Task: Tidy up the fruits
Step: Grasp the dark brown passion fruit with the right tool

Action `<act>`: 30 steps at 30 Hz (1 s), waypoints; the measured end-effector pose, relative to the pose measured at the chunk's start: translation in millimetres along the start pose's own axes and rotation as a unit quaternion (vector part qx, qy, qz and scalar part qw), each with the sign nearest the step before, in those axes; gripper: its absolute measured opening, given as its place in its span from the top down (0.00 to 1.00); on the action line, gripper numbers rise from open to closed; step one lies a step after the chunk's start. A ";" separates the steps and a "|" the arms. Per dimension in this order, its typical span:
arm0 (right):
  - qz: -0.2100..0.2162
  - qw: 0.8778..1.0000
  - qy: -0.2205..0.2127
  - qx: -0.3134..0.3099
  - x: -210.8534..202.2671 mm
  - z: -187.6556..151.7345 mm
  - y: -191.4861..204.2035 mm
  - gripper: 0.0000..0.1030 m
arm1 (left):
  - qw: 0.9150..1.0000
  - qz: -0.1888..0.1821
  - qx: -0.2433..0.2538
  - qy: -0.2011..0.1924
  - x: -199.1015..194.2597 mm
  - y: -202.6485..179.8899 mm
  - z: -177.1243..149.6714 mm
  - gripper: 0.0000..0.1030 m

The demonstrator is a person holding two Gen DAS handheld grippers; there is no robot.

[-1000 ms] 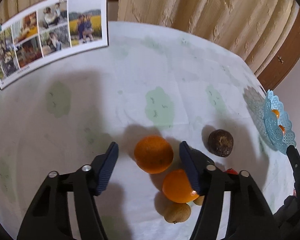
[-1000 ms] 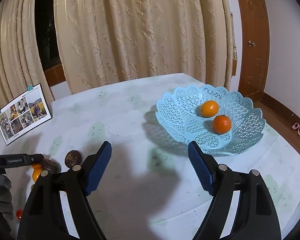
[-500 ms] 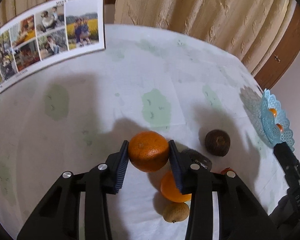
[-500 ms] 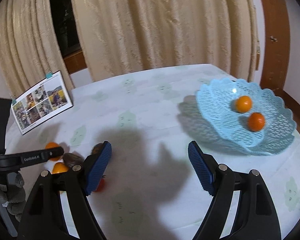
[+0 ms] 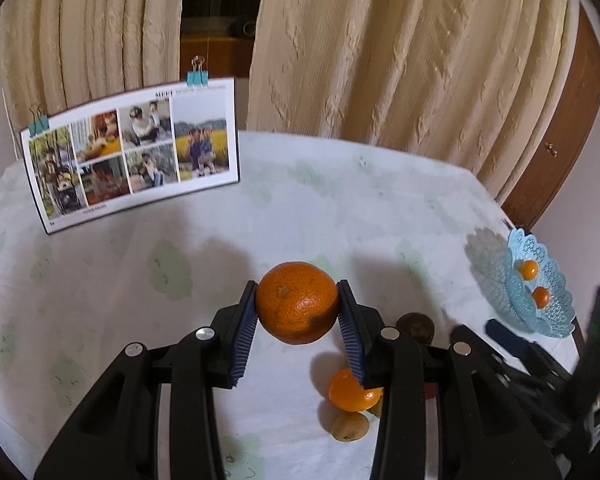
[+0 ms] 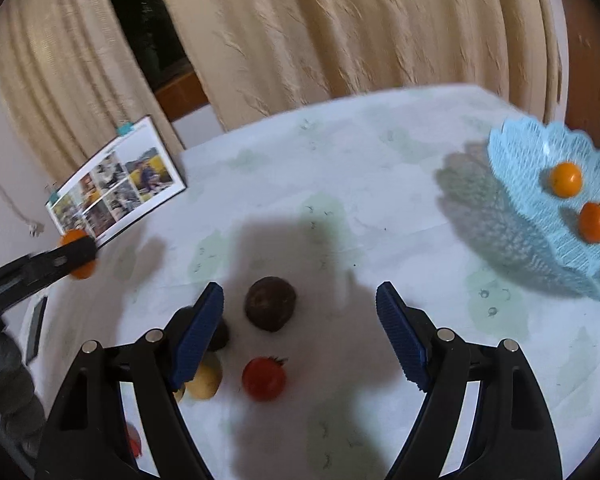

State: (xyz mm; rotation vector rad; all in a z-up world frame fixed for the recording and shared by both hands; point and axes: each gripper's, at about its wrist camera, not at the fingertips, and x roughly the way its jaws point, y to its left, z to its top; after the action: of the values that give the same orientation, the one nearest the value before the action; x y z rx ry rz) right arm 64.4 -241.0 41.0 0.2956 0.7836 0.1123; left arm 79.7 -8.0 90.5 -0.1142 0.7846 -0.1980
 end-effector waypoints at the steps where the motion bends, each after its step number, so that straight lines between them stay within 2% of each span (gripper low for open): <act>1: 0.001 1.000 0.011 0.006 7.4 2.8 -1.5 0.22 | 1.000 0.000 0.001 -0.002 -1.6 -0.5 0.7 0.62; 3: 0.003 1.000 0.030 0.007 20.9 6.1 -1.1 0.26 | 1.000 -0.002 0.002 -0.005 -3.7 -2.2 0.7 0.62; 5: 0.004 0.999 0.049 0.008 33.5 6.5 0.3 0.37 | 1.000 -0.004 0.003 -0.008 -6.4 -3.3 0.9 0.62; 7: 0.006 0.998 0.066 0.006 44.9 6.1 2.3 0.44 | 1.000 -0.005 0.002 -0.009 -8.0 -3.3 1.5 0.62; 8: 0.006 0.998 0.069 0.003 48.2 5.4 3.3 0.44 | 1.000 -0.006 0.002 -0.010 -8.6 -3.0 1.3 0.62; 17: 0.020 0.996 0.076 -0.031 52.8 1.2 18.1 0.52 | 1.000 -0.007 0.001 -0.009 -8.9 -3.5 0.7 0.61; 22: 0.035 0.996 0.075 -0.041 49.3 1.4 22.7 0.73 | 1.000 -0.008 0.004 -0.007 -7.4 -5.2 -0.7 0.61; 28: 0.039 0.997 0.064 -0.035 36.7 1.1 18.6 0.76 | 1.000 -0.009 0.006 -0.007 -6.6 -7.2 -1.8 0.61; 30: 0.039 0.997 0.051 -0.032 26.3 2.6 14.2 0.80 | 1.000 -0.009 0.008 -0.007 -6.3 -8.4 -2.4 0.61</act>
State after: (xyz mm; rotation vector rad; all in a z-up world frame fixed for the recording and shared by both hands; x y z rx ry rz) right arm 84.9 -222.5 29.2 0.2617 0.8675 0.2270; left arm 72.6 -14.9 94.7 -0.1082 0.7685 -0.2209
